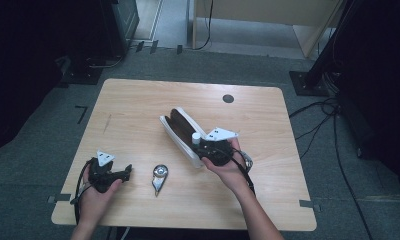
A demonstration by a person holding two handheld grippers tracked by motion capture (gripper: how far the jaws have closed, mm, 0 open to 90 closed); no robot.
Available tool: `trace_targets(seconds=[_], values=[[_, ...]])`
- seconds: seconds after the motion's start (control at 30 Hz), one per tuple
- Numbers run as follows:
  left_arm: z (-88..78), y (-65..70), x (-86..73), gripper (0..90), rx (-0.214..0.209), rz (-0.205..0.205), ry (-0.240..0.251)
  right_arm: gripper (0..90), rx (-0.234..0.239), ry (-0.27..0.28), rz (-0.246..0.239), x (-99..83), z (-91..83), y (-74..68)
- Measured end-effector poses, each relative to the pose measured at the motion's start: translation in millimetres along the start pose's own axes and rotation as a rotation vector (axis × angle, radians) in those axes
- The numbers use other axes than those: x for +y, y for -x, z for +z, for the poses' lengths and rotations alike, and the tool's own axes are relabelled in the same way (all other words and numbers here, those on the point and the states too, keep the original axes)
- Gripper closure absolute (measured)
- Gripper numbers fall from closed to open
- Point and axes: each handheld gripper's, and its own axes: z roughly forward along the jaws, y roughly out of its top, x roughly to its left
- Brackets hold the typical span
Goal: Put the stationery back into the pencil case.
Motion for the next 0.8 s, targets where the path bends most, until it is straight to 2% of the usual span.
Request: trace_targets(seconds=[0.13, 0.63, 0.8], values=[[0.1, 0.1, 0.0, 13.9, 0.000, -0.001, 0.001, 65.9, 0.004, -0.029, -0.033, -0.4, 4.0, -2.4], [0.0, 0.0, 0.0, 13.9, 0.000, 0.000, 0.000, 65.3, 0.017, -0.102, 0.019, 1.1, 16.5, 1.1], [0.0, 0.0, 0.0, 13.9, 0.000, -0.001, 0.001, 61.9, 0.026, -0.122, 0.045, 3.7, 19.6, 2.7]])
